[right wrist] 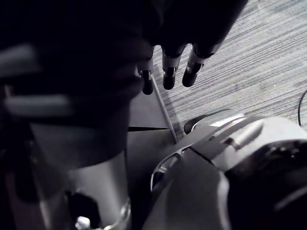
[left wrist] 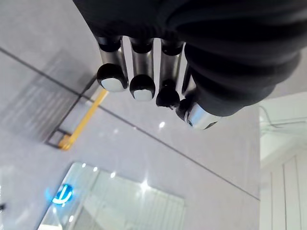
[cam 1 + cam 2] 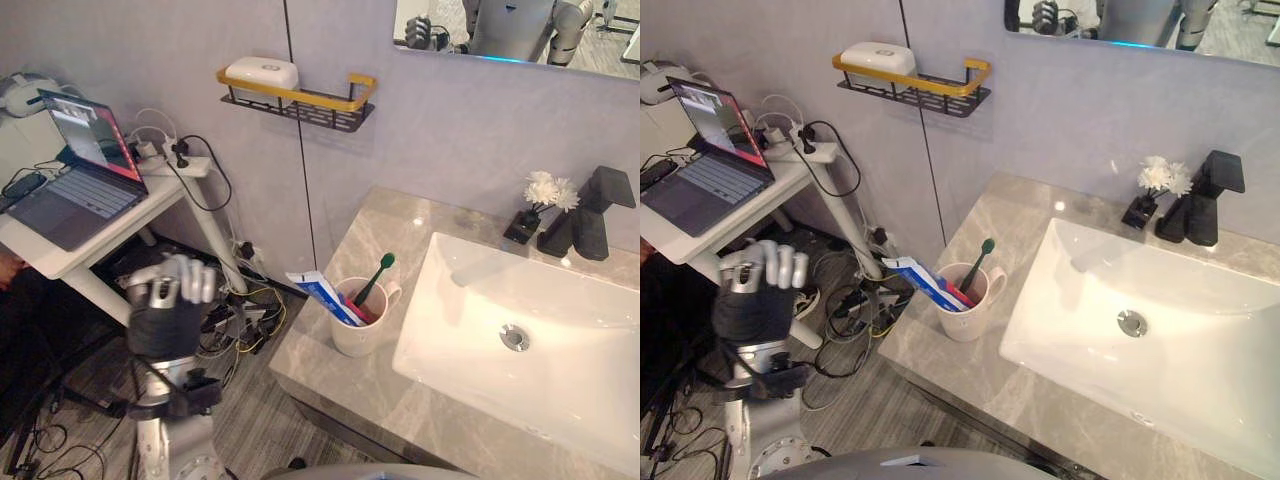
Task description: Organize washtable
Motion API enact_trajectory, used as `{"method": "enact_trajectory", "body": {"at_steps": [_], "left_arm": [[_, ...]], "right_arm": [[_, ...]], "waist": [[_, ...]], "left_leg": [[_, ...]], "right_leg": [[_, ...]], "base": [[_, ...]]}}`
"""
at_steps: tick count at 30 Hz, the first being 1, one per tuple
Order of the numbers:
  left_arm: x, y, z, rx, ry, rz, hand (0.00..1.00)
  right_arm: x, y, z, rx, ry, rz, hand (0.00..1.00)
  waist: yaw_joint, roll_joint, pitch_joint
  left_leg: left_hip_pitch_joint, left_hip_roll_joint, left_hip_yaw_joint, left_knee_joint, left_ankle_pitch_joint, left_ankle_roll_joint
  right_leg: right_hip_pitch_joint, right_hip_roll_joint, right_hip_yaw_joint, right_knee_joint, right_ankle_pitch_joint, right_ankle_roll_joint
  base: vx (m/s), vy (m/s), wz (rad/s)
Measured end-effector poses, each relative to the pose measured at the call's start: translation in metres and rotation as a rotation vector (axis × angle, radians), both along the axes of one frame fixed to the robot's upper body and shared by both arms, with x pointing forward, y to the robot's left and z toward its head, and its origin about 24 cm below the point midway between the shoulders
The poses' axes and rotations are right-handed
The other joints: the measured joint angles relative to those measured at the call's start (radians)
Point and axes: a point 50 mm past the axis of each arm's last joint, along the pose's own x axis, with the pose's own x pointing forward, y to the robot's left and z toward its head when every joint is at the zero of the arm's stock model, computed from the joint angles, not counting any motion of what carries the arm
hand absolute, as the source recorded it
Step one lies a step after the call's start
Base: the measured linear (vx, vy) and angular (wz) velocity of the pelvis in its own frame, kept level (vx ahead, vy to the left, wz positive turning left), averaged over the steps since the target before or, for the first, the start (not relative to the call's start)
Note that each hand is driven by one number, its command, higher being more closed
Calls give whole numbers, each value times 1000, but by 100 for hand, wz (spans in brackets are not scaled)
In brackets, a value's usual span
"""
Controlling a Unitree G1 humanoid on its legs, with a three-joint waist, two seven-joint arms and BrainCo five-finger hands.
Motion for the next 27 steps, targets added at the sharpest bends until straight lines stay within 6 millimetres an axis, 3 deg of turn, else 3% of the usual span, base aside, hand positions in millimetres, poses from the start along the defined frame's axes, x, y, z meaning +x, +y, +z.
{"method": "enact_trajectory", "body": {"at_steps": [11,15,20,27], "left_arm": [[-6,-18,-32,93,174,-236,100],[-5,-16,-59,157,305,-303,100],[-2,-17,-60,209,310,-357,100],[2,-31,-74,221,357,-444,100]], "right_arm": [[-1,-5,1,-9,20,47,0],[3,-5,0,-4,17,56,0],[7,-5,0,-2,10,58,0],[10,-5,1,-5,1,68,0]], "waist": [[-4,2,4],[-28,3,6],[-32,3,12],[-60,7,23]], "left_leg": [[5,1,-12,-19,24,-5],[20,3,-25,-50,42,-6],[23,1,-28,-64,51,-3],[41,1,-31,-77,51,-3]], "right_leg": [[19,3,-23,-19,7,-5],[44,6,-44,-50,30,-4],[58,10,-50,-82,47,-5],[78,11,-54,-98,47,-5]], "base": [[-21,6,9],[-6,17,11],[-5,17,2],[3,0,0]]}}
